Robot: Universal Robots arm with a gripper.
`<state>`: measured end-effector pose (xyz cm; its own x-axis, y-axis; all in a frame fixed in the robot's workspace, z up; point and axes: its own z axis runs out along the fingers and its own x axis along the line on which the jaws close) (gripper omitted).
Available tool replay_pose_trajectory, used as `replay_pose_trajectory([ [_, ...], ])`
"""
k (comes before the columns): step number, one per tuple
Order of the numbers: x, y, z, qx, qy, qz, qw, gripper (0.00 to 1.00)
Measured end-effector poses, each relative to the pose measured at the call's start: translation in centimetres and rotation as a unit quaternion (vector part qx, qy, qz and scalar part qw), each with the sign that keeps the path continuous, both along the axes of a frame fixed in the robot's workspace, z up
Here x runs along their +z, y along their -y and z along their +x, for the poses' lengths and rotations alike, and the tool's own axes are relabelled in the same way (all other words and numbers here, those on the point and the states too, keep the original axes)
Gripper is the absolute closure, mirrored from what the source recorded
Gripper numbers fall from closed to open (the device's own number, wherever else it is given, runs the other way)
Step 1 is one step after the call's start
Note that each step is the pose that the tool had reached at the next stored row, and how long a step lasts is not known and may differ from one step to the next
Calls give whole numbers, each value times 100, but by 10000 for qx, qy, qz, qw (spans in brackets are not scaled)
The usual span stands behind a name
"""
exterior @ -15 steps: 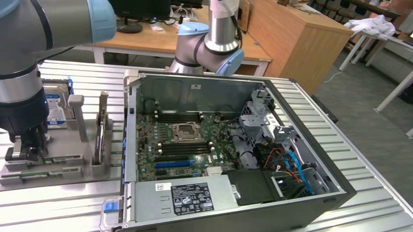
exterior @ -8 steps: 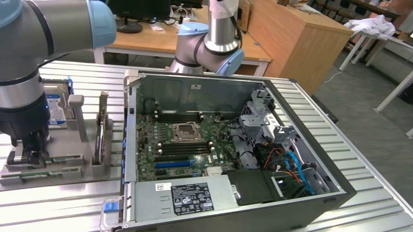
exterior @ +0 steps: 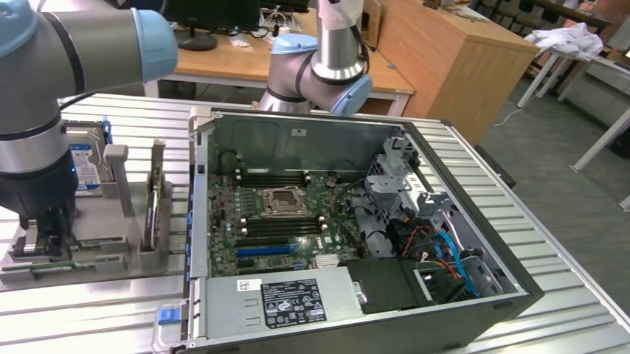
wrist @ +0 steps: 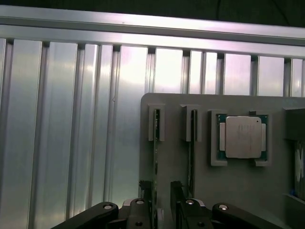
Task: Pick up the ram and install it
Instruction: 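Pick up the ram and move it above insertion slot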
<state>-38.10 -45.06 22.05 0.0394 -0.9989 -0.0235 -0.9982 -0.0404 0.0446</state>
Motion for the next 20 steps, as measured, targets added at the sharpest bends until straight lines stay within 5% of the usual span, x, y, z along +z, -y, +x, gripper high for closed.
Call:
replay_pose_trajectory([
  [20,-179,14,0,0,0,0,10000,70],
])
